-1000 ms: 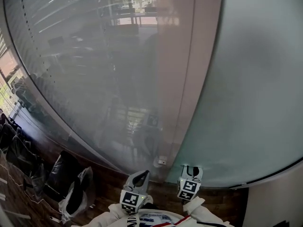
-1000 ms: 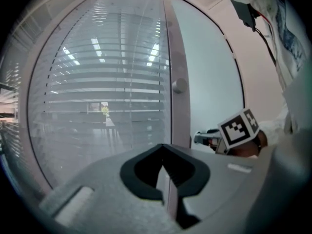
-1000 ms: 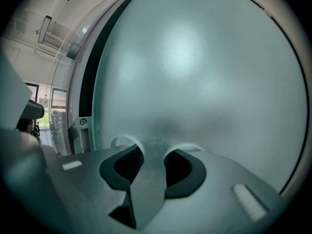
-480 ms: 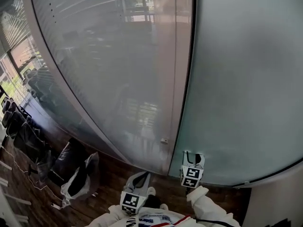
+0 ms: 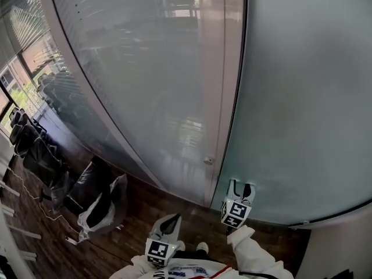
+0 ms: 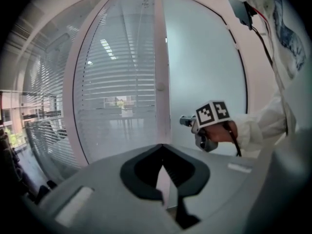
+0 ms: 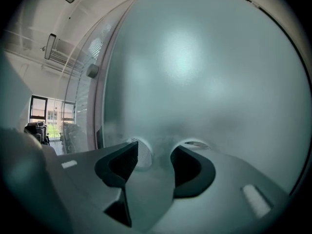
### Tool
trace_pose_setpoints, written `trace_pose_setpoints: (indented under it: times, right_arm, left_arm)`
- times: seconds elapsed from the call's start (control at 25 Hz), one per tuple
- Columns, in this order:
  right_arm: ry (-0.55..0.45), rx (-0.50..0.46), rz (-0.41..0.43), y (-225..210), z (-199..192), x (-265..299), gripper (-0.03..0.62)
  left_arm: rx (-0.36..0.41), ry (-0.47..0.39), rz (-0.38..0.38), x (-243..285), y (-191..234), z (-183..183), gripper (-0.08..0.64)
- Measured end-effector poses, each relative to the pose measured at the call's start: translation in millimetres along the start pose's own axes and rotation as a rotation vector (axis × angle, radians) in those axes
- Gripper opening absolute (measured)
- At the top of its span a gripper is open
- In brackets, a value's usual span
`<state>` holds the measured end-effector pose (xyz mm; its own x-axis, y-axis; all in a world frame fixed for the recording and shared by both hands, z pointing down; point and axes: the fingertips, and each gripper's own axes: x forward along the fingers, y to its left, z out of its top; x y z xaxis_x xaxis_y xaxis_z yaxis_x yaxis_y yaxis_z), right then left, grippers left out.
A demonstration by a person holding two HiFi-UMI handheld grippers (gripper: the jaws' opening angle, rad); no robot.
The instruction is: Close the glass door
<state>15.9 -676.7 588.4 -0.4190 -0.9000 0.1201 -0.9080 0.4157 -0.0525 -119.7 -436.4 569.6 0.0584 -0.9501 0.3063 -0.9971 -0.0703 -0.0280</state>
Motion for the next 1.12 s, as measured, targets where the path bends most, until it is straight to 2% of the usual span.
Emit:
trace_pose_setpoints:
  times: [0.12, 0.2, 0.44, 0.56, 0.72, 1.12]
  right_arm:
    - [-0.012, -0.046, -0.047, -5, -3, -6, 0.208]
    - [-0.014, -0.059, -0.068, -7, -5, -14, 0.175]
    - [-0.032, -0.024, -0.040, 4, -1, -64, 0.152]
    - [-0.029, -0.004, -0.023, 14, -4, -108, 0.069]
    - [-0.004, 0.000, -0.028, 27, -11, -166, 0.008]
    - [-0.023, 0.022, -0.001, 86, -21, -275, 0.006]
  left_arm:
    - [-0.006, 0.003, 0.001, -2, 2, -8, 0.002]
    - [-0.009, 0.006, -0.004, -2, 3, -15, 0.002]
    - [-0.006, -0.002, -0.037, -5, 4, -28, 0.003]
    - [0.009, -0.031, -0.071, -13, 6, -31, 0.002]
    - [0.017, -0.061, -0.135, -26, 3, -32, 0.002]
    - [0.059, -0.158, -0.237, -86, 2, -24, 0.002]
